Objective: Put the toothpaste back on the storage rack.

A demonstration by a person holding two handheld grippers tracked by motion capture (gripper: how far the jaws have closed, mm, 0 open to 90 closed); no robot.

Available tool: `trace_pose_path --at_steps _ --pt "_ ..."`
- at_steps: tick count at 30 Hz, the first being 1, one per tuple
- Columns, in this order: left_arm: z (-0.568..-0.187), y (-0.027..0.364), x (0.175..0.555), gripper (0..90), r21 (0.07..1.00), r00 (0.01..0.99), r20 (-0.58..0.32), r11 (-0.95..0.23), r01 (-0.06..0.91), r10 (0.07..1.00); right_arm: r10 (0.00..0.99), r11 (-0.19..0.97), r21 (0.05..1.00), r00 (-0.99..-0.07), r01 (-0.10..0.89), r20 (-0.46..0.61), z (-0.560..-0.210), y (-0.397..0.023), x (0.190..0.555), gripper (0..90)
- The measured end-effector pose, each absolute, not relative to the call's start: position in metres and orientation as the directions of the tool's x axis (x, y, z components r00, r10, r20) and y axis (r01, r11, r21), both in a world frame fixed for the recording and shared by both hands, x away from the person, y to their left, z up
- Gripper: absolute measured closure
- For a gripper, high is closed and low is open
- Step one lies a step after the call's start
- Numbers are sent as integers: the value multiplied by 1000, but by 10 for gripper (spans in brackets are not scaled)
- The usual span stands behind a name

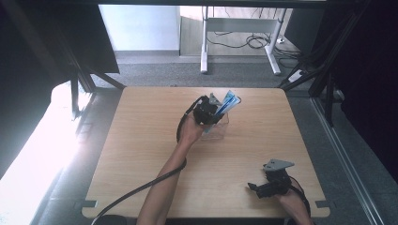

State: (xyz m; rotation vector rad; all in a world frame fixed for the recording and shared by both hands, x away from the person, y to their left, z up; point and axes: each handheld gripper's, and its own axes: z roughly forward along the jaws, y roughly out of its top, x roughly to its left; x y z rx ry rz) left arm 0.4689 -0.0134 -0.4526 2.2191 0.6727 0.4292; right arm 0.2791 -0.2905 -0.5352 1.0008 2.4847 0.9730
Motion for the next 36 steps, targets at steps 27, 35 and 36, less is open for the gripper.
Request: trace_pose_path --at_steps 27,35,36 --pt "-448 -7 460 400 768 814 44 -540 344 580 694 536 682 -720 499 -19 -536 -289 279 4" --pt "-444 -4 457 174 774 807 -24 -500 388 589 692 534 687 -721 493 -21 -536 -288 278 4" --pt "-443 -4 456 156 776 805 -26 -496 390 593 692 535 687 -721 491 -24 -536 -289 278 4"
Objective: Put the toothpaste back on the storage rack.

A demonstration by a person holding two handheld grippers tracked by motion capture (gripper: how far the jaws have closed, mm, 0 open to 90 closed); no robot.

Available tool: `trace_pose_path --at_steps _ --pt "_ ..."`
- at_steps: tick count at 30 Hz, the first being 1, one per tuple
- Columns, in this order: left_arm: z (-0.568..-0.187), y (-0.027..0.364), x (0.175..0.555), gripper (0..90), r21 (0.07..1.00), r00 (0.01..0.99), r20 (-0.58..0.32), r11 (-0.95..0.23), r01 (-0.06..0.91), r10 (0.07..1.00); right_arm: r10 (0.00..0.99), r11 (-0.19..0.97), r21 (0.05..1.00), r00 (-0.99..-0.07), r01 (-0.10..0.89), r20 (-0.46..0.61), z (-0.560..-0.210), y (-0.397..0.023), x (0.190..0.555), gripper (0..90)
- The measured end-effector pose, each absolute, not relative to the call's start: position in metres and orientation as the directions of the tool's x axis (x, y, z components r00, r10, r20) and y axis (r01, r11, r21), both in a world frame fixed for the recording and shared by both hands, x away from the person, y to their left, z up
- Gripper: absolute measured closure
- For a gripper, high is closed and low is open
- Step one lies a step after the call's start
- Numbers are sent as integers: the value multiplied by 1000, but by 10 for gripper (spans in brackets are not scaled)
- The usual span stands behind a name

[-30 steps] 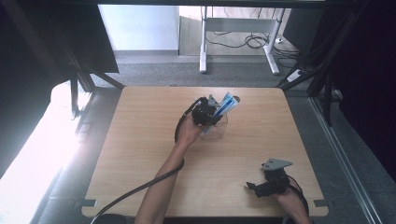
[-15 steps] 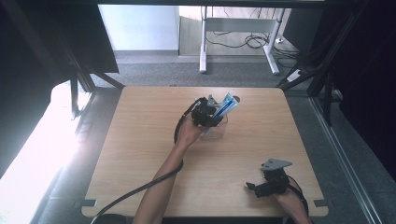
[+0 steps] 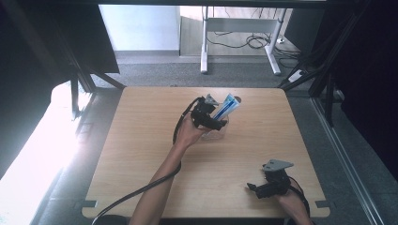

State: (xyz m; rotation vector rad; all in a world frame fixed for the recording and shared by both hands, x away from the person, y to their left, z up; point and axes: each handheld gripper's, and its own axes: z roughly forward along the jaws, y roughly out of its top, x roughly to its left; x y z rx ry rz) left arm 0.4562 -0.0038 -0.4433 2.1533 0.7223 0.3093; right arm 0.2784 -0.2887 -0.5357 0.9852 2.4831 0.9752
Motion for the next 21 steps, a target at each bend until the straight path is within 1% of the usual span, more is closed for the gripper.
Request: trace_pose_path --at_steps 2,11,13,21 --pt "-442 -3 454 134 772 805 -24 -501 392 593 694 533 690 -720 490 -24 -535 -289 278 4" --pt "-438 3 443 132 764 805 -34 -503 403 593 694 533 697 -719 479 -36 -534 -288 278 3" --pt "-437 3 441 131 757 807 -17 -520 396 590 694 532 698 -719 479 -36 -533 -288 277 4" --pt "-436 9 427 131 755 814 1 -534 380 581 695 529 704 -718 475 -38 -533 -288 277 3"
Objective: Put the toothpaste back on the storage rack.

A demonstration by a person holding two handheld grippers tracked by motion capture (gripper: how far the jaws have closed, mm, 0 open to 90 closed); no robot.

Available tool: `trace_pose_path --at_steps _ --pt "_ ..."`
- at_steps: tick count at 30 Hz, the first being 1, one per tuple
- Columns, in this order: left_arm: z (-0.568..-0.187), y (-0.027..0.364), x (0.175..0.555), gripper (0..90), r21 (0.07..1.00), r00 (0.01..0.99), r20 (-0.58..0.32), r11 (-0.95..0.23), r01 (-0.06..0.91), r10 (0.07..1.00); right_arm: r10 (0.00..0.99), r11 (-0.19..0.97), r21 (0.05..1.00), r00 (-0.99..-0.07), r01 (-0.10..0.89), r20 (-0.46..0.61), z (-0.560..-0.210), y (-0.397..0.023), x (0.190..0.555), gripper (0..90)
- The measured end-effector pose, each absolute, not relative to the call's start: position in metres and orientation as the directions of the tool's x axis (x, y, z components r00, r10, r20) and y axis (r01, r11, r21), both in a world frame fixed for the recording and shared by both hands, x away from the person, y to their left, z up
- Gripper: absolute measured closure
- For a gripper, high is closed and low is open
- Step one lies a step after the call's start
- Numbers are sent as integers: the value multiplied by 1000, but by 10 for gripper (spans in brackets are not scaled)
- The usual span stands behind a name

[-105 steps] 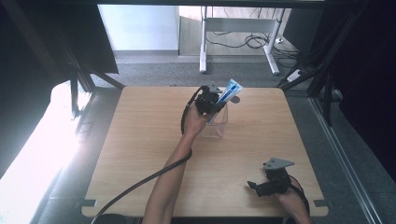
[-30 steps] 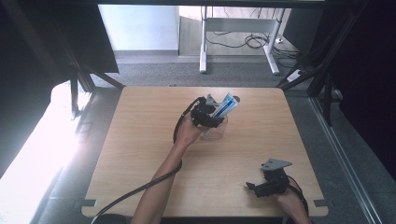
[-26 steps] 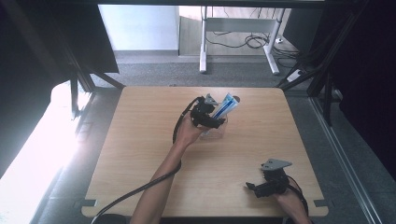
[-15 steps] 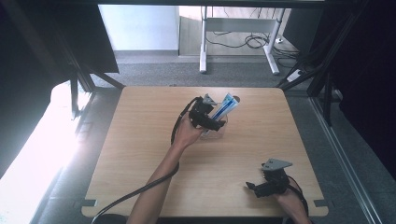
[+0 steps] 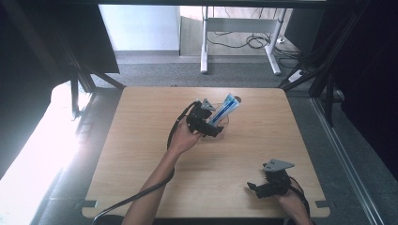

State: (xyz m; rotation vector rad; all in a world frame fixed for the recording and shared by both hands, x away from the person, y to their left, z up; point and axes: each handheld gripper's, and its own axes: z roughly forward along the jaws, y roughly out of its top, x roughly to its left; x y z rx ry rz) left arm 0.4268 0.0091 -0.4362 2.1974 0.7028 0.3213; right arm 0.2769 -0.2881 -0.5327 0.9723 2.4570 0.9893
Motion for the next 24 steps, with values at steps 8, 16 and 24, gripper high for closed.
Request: trace_pose_path --at_steps 8,16,24 --pt "-440 19 410 131 758 818 17 -540 365 575 689 532 707 -723 466 -43 -532 -287 276 3" --pt "-446 34 396 131 757 813 26 -543 364 581 689 532 708 -724 464 -43 -532 -286 276 3" --pt "-453 53 381 131 754 803 34 -543 371 596 687 533 709 -725 462 -44 -532 -286 276 3"
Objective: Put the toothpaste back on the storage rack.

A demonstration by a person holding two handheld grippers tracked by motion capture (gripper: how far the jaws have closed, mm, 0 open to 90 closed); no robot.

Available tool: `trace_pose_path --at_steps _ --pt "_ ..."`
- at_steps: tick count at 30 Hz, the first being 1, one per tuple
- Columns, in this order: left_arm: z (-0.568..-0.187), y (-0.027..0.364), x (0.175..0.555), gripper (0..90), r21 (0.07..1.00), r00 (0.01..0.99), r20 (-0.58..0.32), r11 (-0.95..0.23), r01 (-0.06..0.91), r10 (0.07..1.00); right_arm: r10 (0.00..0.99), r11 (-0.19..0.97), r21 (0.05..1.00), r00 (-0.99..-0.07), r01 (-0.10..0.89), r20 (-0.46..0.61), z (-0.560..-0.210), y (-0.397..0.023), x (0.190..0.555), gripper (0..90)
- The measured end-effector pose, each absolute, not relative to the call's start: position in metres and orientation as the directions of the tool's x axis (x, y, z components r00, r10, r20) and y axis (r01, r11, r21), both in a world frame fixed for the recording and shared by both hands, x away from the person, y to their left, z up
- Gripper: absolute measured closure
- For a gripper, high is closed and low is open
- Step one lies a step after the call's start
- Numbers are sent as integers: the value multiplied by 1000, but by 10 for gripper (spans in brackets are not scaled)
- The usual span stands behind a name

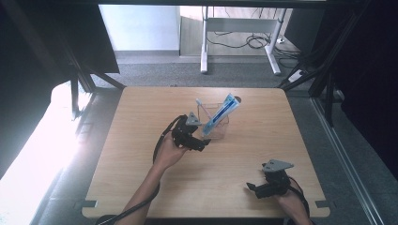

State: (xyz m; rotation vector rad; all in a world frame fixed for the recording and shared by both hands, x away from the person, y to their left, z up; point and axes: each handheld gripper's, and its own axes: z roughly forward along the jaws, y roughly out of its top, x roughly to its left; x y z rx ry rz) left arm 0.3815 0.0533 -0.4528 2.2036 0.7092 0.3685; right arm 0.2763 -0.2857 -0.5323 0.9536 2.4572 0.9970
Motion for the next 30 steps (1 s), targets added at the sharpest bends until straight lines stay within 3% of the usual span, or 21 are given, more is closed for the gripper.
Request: trace_pose_path --at_steps 30 --pt "-497 116 310 131 740 743 29 -514 433 669 676 550 696 -735 462 -47 -535 -279 274 3"
